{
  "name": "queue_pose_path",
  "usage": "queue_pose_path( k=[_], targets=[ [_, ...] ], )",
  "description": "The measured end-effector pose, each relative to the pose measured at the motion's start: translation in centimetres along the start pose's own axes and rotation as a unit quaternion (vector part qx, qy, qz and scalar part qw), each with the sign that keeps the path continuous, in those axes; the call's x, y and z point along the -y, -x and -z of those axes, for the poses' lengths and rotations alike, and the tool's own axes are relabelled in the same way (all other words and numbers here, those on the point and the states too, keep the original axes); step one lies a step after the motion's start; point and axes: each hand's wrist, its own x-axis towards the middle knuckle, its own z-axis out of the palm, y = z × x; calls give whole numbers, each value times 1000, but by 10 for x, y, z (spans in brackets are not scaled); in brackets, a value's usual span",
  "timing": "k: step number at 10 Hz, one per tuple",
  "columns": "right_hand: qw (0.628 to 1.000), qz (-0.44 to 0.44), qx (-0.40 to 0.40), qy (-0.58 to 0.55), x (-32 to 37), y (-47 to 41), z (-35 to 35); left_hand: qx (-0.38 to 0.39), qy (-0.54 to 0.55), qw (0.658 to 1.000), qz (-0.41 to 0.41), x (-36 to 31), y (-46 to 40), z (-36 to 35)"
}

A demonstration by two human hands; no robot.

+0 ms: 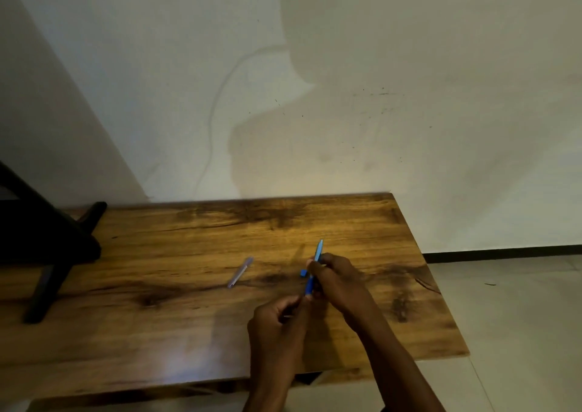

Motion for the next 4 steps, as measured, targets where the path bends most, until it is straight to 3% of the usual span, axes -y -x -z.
queue_pose_path(
  k=[1, 3, 4],
  targets=[
    [993, 14, -49, 110, -9, -16, -5, 13, -129, 991, -28, 10, -14, -6],
    [982, 59, -91, 154, -12, -28, -8, -38, -265, 962, -60, 11, -38, -6],
    [982, 46, -99, 153, -12, -34, -7, -64, -282, 954, -78, 3, -48, -1]
  ],
)
